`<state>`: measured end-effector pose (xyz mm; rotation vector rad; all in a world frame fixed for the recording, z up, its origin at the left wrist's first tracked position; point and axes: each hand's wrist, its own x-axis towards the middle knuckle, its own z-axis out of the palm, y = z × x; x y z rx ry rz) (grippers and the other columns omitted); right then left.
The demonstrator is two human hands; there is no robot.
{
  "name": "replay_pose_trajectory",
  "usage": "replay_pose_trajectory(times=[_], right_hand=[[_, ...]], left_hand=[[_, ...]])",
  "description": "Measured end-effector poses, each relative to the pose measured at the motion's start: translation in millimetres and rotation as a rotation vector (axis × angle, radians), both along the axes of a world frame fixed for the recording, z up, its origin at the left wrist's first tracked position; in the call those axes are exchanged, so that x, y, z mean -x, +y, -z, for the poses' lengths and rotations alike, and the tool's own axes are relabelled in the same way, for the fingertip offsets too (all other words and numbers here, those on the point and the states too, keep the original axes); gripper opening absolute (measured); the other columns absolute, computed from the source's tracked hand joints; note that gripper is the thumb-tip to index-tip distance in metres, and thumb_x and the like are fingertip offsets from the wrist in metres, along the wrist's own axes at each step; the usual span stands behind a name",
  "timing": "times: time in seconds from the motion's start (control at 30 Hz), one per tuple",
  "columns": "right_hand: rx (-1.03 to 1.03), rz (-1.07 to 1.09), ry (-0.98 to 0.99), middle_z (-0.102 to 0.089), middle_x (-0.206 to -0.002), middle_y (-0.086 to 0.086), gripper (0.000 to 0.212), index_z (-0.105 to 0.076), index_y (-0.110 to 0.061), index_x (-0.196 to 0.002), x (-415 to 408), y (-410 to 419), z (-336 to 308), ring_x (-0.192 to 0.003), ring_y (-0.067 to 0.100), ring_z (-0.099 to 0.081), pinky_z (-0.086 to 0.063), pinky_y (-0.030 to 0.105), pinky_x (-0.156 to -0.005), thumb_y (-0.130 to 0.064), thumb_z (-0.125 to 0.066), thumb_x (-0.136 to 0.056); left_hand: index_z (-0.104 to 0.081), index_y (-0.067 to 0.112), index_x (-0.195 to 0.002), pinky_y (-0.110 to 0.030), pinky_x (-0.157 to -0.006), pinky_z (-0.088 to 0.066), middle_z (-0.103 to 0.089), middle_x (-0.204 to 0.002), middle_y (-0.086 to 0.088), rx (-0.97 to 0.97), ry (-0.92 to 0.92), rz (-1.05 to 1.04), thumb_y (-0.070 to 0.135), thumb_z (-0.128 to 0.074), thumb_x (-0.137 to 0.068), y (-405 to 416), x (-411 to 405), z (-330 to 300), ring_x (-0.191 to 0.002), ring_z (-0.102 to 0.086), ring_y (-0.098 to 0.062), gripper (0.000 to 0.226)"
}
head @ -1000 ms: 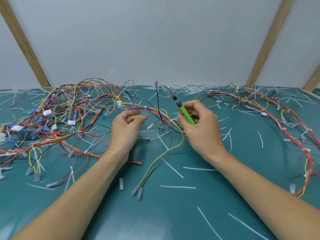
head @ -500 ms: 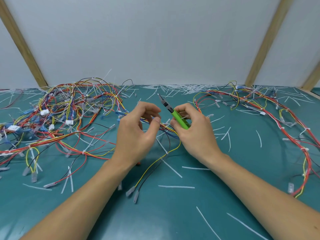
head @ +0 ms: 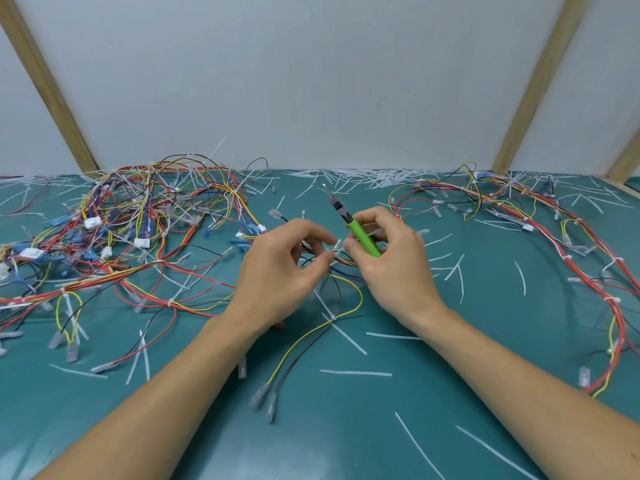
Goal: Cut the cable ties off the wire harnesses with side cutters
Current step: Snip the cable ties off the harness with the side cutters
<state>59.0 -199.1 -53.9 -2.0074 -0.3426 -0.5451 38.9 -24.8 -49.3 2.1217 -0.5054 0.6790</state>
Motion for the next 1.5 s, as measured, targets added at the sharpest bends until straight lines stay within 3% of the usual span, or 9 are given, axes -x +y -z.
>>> replay_pose_trajectory(times=[0.13,0.23,0.37,0.47,0.63,0.77,0.97,1.2,1.5], right_hand=[[-0.111,0.030,0.015,-0.072,-0.087,-0.011,0.016,-0.066,-0.021,-0.100,-1,-4,-5,-0.085,0.007,-0.068,-0.056,0.040,-0.080,-0.013,-0.075,-0.088],[-0.154,0.050,0.020,-0.073,-0.090,-0.009,0.015,-0.067,-0.019,-0.101,-2,-6,-7,-0.089,0.009,-0.070,-0.057,0.040,-0.082,-0.013,-0.075,-0.089],[-0.186,0.023,0.026,-0.073,-0.089,-0.010,0.015,-0.067,-0.020,-0.100,0,-2,-6,-0.087,0.007,-0.070,-0.058,0.032,-0.076,-0.013,-0.075,-0.089],[-0.197,-0.016,0.035,-0.074,-0.088,-0.009,0.016,-0.068,-0.019,-0.100,0,1,-4,-0.085,0.004,-0.070,-0.052,0.017,-0.073,-0.011,-0.075,-0.089],[-0.237,-0.047,0.039,-0.073,-0.090,-0.008,0.016,-0.068,-0.017,-0.101,0,1,-5,-0.086,0.005,-0.070,-0.055,0.019,-0.073,-0.009,-0.075,-0.089],[-0.227,-0.083,0.049,-0.072,-0.086,-0.010,0.017,-0.068,-0.019,-0.101,3,3,-5,-0.086,0.006,-0.070,-0.058,0.024,-0.074,-0.010,-0.076,-0.089],[-0.235,-0.156,0.075,-0.072,-0.081,-0.008,0.018,-0.067,-0.019,-0.099,5,5,-7,-0.085,0.010,-0.071,-0.059,0.033,-0.079,-0.007,-0.076,-0.089],[-0.250,-0.201,0.108,-0.069,-0.079,-0.015,0.017,-0.068,-0.015,-0.100,3,3,-6,-0.076,0.000,-0.067,-0.053,0.019,-0.072,-0.003,-0.075,-0.090],[-0.295,-0.118,0.140,-0.073,-0.090,-0.002,0.016,-0.067,-0.017,-0.099,0,1,-7,-0.073,0.000,-0.066,-0.058,0.029,-0.072,-0.006,-0.075,-0.091]], left_hand=[[-0.070,0.031,-0.095,-0.028,-0.059,-0.043,-0.066,-0.075,0.016,-0.065,0.064,0.046,0.031,-0.074,-0.085,1,2,2,-0.058,-0.047,-0.015,0.010],[-0.065,0.037,-0.087,-0.028,-0.057,-0.038,-0.063,-0.070,0.018,-0.200,0.151,-0.129,0.045,-0.064,-0.091,0,1,4,-0.060,-0.051,-0.006,0.009],[-0.069,0.035,-0.082,-0.028,-0.055,-0.036,-0.057,-0.058,0.014,-0.259,0.192,-0.374,0.050,-0.064,-0.091,5,-2,5,-0.062,-0.054,-0.012,0.019],[-0.069,0.037,-0.086,-0.026,-0.056,-0.039,-0.059,-0.059,0.015,-0.183,0.155,-0.316,0.043,-0.072,-0.085,4,-1,4,-0.059,-0.053,-0.004,0.007],[-0.070,0.038,-0.093,-0.030,-0.062,-0.050,-0.065,-0.063,0.018,-0.160,0.208,-0.267,0.046,-0.064,-0.091,-2,0,6,-0.060,-0.056,-0.005,0.011],[-0.075,0.024,-0.078,-0.030,-0.060,-0.047,-0.066,-0.055,0.005,0.112,0.371,-0.148,0.040,-0.059,-0.098,-1,-4,9,-0.051,-0.058,-0.010,0.030],[-0.077,0.018,-0.088,-0.022,-0.043,-0.030,-0.069,-0.062,-0.002,0.565,0.443,-0.030,0.028,-0.069,-0.094,-3,-3,5,-0.044,-0.034,-0.017,0.015],[-0.074,0.008,-0.094,-0.018,-0.039,-0.022,-0.063,-0.064,0.001,0.530,0.678,0.118,0.032,-0.064,-0.097,-3,-5,5,-0.041,-0.032,-0.013,0.026],[-0.077,0.012,-0.093,-0.018,-0.042,-0.027,-0.074,-0.085,0.002,0.573,0.635,0.121,0.030,-0.069,-0.093,-3,-4,8,-0.048,-0.043,-0.011,0.019]])
